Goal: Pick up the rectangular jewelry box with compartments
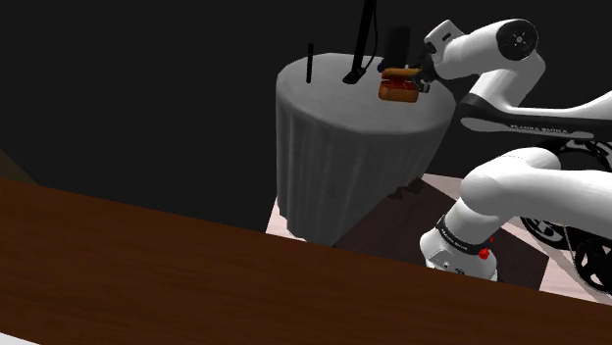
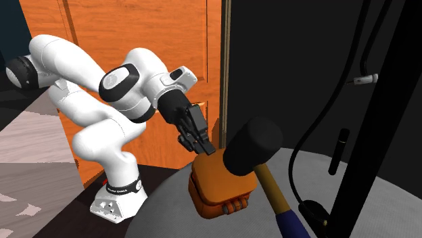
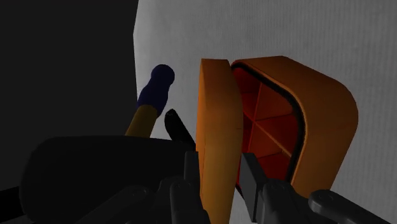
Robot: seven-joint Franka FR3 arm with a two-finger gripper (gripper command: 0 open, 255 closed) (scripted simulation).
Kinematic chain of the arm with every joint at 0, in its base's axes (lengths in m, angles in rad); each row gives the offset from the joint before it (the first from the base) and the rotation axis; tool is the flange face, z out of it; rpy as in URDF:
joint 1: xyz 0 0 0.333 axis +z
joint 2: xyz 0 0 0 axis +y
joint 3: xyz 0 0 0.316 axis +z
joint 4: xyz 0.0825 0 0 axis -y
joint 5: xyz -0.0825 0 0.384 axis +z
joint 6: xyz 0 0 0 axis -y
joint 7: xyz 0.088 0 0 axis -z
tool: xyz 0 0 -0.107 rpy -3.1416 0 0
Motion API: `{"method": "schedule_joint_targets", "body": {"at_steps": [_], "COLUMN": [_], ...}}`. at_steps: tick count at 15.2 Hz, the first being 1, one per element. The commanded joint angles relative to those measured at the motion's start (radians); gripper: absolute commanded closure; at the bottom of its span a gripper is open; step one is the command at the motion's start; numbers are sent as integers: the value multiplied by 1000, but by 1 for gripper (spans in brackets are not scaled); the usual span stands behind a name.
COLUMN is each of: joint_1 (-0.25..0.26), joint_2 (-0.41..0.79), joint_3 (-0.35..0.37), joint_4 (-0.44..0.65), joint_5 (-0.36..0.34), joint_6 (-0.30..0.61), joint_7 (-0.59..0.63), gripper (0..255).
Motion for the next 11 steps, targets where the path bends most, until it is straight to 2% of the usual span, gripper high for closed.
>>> {"method": "schedule_joint_targets", "body": {"at_steps": [1, 9, 11], "joint_1": [26, 95, 96], "joint_2": [-13, -29, -29], "joint_3": [-4, 2, 2], "joint_4": [23, 115, 117], "joint_5": [28, 110, 112], "joint_6": [-38, -152, -154], "joint_7": [-28, -100, -101], "gripper": [255, 255, 255]}}
